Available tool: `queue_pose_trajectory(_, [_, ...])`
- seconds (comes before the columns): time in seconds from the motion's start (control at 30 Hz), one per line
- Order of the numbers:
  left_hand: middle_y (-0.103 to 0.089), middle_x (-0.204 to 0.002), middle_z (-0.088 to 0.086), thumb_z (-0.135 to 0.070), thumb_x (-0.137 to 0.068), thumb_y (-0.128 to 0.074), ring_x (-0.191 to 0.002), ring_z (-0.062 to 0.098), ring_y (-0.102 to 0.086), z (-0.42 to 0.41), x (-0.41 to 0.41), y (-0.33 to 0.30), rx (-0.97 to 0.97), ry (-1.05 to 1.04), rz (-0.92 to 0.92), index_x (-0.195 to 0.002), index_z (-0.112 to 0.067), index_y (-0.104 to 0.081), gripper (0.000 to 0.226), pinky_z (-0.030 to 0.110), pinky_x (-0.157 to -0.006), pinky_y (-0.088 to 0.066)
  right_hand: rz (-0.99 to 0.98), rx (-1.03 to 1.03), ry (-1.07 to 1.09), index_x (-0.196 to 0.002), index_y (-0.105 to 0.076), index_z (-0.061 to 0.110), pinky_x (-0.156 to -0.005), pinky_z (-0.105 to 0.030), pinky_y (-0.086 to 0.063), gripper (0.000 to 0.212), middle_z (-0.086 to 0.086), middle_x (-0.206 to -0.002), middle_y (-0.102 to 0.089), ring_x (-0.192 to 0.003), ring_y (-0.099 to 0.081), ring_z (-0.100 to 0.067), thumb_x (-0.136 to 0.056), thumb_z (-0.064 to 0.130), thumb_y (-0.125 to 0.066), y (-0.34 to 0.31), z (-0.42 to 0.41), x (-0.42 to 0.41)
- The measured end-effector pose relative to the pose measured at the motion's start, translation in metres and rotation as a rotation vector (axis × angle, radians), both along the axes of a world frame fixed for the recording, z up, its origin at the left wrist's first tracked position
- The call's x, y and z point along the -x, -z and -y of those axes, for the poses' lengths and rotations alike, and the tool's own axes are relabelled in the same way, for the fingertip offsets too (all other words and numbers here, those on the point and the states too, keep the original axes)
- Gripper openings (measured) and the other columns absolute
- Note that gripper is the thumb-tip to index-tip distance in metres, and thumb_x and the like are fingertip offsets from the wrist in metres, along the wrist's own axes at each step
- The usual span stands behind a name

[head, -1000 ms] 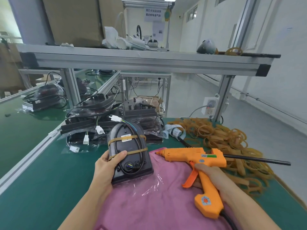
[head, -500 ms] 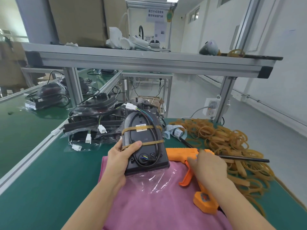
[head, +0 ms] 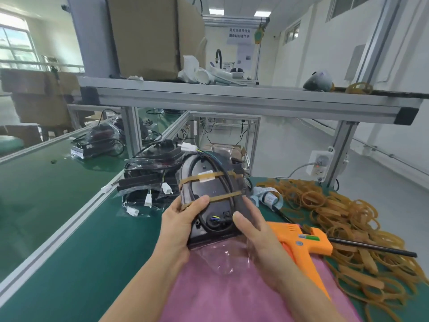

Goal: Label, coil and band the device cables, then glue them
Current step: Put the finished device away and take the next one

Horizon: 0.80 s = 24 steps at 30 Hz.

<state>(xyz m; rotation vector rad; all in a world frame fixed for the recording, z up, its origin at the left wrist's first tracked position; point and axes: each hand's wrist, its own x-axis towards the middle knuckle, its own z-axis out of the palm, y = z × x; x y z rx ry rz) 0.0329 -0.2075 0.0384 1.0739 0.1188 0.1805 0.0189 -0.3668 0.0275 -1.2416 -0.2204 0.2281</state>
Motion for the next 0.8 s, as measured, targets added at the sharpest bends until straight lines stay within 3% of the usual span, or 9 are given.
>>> queue_pose_trajectory(0.1, [-0.074, -0.084, 0.019, -0.016, -0.061, -0.08, -0.065, 0.027, -0.072, -0.015, 0.006, 0.002, 0.008, -0.036, -0.048, -0.096, -0.004, -0.07, 0.039, 0.028, -0.052, -0.056, 0.049, 0.012, 0.039, -0.124, -0.055, 0.041, -0.092, -0.046, -0.055, 0.059, 0.004, -0.115, -0.071, -0.105, -0.069, -0.021, -0.069, 0.039, -0.075, -0.001, -0.02, -0.004])
queue_pose_trajectory(0.17, [-0.074, -0.082, 0.019, -0.015, -0.066, -0.08, -0.064, 0.029, -0.072, -0.029, 0.011, 0.004, 0.021, -0.064, -0.083, -0.097, -0.005, -0.069, 0.035, 0.029, -0.052, -0.056, 0.024, 0.013, -0.003, -0.12, -0.059, 0.041, -0.094, -0.044, -0.054, 0.046, 0.001, -0.115, -0.071, -0.105, -0.069, -0.021, -0.078, 0.031, -0.072, -0.001, -0.036, -0.006])
queue_pose_trajectory(0.27, [-0.075, -0.087, 0.017, -0.014, -0.076, -0.077, -0.071, 0.03, -0.073, -0.056, 0.023, 0.005, 0.024, -0.127, -0.092, -0.105, -0.006, -0.065, 0.033, 0.029, -0.054, -0.056, 0.012, 0.042, -0.064, -0.131, -0.055, 0.034, -0.096, -0.05, -0.051, 0.046, -0.003, -0.117, -0.071, -0.105, -0.069, -0.023, -0.087, 0.022, -0.066, -0.002, -0.065, -0.012])
queue_pose_trajectory(0.4, [-0.074, -0.098, 0.007, -0.005, -0.074, -0.076, -0.081, 0.02, -0.074, -0.103, 0.039, 0.008, -0.005, -0.342, -0.057, -0.118, -0.015, -0.051, 0.052, 0.027, -0.06, -0.056, 0.043, 0.082, -0.174, -0.117, -0.066, 0.033, -0.078, -0.045, -0.059, 0.029, -0.007, -0.107, -0.074, -0.096, -0.071, -0.028, -0.091, 0.022, -0.061, -0.005, -0.122, -0.021])
queue_pose_trajectory(0.53, [-0.074, -0.087, -0.001, -0.005, -0.077, -0.075, -0.073, 0.013, -0.073, -0.155, 0.049, 0.014, -0.008, -0.555, -0.085, -0.11, -0.02, -0.049, 0.045, 0.023, -0.055, -0.054, -0.08, 0.142, -0.28, -0.128, -0.052, 0.017, -0.062, -0.035, -0.058, 0.039, -0.012, -0.108, -0.071, -0.087, -0.073, -0.027, -0.091, 0.025, -0.063, -0.001, -0.187, -0.03])
queue_pose_trajectory(0.63, [-0.07, -0.098, 0.008, -0.005, -0.081, -0.072, -0.083, 0.021, -0.071, -0.194, 0.05, 0.023, -0.012, -0.711, -0.136, -0.112, -0.014, -0.049, 0.04, 0.032, -0.066, -0.055, -0.141, 0.212, -0.352, -0.121, -0.053, 0.013, -0.066, -0.036, -0.059, 0.034, -0.01, -0.107, -0.07, -0.086, -0.073, -0.025, -0.093, 0.03, -0.062, 0.005, -0.24, -0.036])
queue_pose_trajectory(0.73, [-0.067, -0.105, 0.017, -0.003, -0.081, -0.07, -0.094, 0.033, -0.067, -0.225, 0.047, 0.035, -0.028, -0.842, -0.21, -0.102, -0.015, -0.05, 0.031, 0.047, -0.083, -0.056, -0.144, 0.339, -0.364, -0.111, -0.06, 0.017, -0.061, -0.03, -0.054, 0.023, -0.004, -0.098, -0.071, -0.081, -0.068, -0.019, -0.096, 0.033, -0.057, 0.015, -0.289, -0.041])
queue_pose_trajectory(0.8, [-0.064, -0.107, 0.019, -0.005, -0.082, -0.069, -0.096, 0.036, -0.065, -0.243, 0.046, 0.041, -0.048, -0.91, -0.277, -0.099, -0.014, -0.049, 0.028, 0.052, -0.088, -0.054, -0.2, 0.317, -0.372, -0.105, -0.06, 0.015, -0.066, -0.036, -0.058, 0.016, -0.004, -0.093, -0.071, -0.078, -0.067, -0.02, -0.096, 0.028, -0.057, 0.023, -0.317, -0.043])
